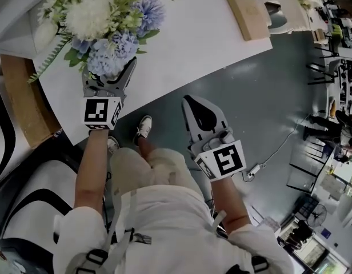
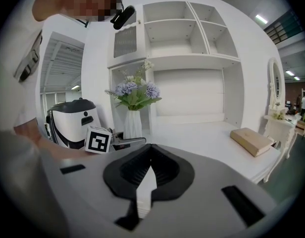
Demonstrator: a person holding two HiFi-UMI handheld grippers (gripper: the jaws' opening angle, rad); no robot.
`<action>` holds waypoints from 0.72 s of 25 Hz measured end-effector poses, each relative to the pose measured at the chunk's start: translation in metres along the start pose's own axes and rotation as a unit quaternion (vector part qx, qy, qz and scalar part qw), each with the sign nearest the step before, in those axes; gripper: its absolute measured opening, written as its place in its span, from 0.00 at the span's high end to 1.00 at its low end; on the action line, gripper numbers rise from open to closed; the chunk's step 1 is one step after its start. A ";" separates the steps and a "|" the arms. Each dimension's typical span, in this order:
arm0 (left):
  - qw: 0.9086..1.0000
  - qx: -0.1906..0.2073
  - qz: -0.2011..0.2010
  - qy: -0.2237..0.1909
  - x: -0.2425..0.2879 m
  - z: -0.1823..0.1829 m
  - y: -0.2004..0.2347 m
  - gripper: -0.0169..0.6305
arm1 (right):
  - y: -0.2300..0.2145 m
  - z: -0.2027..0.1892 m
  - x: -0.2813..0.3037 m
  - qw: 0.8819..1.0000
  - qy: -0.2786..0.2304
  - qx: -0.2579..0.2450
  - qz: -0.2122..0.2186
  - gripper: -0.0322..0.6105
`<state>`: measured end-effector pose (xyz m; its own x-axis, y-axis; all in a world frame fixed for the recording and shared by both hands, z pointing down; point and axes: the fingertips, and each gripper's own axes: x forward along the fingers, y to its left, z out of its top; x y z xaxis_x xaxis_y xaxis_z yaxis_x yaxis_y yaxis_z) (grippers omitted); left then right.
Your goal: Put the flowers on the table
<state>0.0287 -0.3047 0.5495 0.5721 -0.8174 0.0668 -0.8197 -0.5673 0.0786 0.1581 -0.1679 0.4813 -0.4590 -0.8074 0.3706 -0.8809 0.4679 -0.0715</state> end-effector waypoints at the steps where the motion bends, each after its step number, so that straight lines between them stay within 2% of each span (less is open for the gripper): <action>1: 1.000 0.001 0.001 -0.001 0.000 0.000 0.001 0.37 | 0.001 -0.002 0.000 1.000 0.001 0.001 0.000 0.94; 9: 1.000 0.011 0.003 -0.008 0.006 0.000 -0.007 0.37 | -0.018 -0.003 0.001 1.000 0.003 0.008 0.005 0.94; 13: 1.000 0.019 0.000 -0.007 -0.011 -0.011 -0.017 0.37 | -0.007 -0.012 -0.007 1.000 -0.003 0.008 0.007 0.94; 18: 1.000 0.026 -0.007 -0.008 -0.010 -0.009 -0.016 0.37 | -0.003 -0.007 -0.008 1.000 -0.005 0.006 0.009 0.94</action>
<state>0.0360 -0.2862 0.5561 0.5831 -0.8109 0.0494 -0.8123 -0.5825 0.0283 0.1656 -0.1601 0.4848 -0.4759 -0.8023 0.3603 -0.8737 0.4782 -0.0891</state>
